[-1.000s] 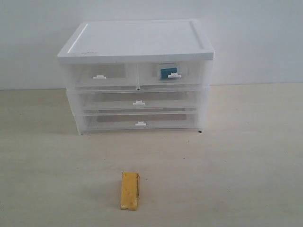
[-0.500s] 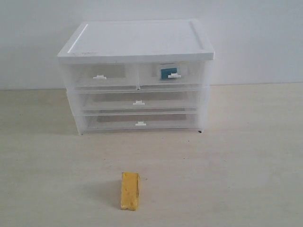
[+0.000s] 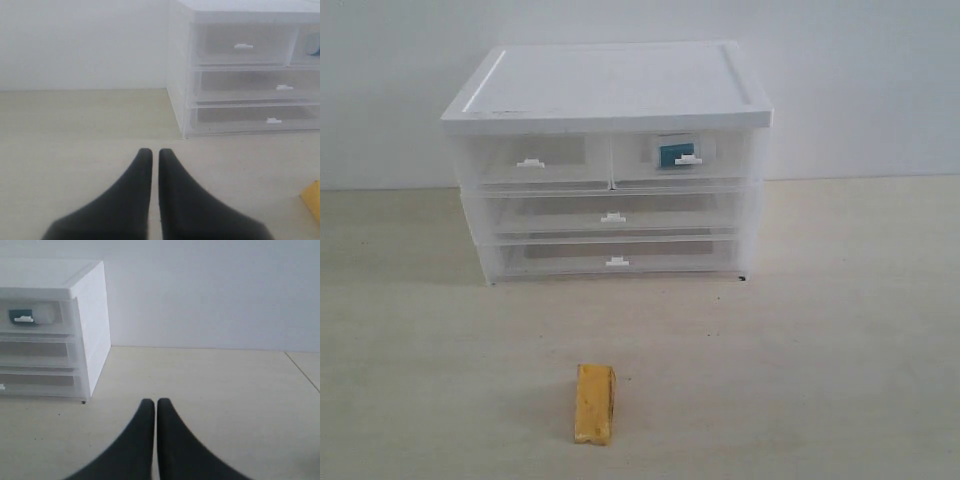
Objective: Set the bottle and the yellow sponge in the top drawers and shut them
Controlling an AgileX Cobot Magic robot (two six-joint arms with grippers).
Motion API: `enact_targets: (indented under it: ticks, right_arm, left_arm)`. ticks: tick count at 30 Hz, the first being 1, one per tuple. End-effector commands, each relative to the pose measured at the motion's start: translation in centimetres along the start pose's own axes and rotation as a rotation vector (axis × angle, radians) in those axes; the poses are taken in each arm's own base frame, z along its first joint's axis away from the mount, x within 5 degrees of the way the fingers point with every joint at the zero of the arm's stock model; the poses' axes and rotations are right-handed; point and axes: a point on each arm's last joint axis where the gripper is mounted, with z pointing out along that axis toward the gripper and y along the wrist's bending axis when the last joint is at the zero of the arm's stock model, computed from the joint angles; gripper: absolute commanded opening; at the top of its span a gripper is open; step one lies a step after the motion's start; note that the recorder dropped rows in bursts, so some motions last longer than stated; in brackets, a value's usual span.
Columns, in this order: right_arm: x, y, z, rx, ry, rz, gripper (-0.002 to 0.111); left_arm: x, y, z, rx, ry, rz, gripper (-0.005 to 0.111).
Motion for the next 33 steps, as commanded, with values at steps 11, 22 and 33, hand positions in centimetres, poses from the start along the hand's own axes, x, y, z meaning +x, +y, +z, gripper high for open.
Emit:
enact_targets:
  ticks: [11, 22, 33]
  right_arm:
    - [4.7, 0.2, 0.5, -0.014, 0.001, 0.022, 0.0]
    - [6.4, 0.2, 0.9, -0.015, 0.039, 0.021, 0.0]
    - [6.5, 0.2, 0.9, -0.015, 0.05, 0.008, 0.0]
  left_arm:
    - [0.1, 0.0, 0.0, -0.004, -0.003, -0.006, 0.004]
    - [0.1, 0.0, 0.0, -0.004, -0.003, -0.006, 0.004]
    - [0.1, 0.0, 0.0, -0.004, -0.003, -0.006, 0.004]
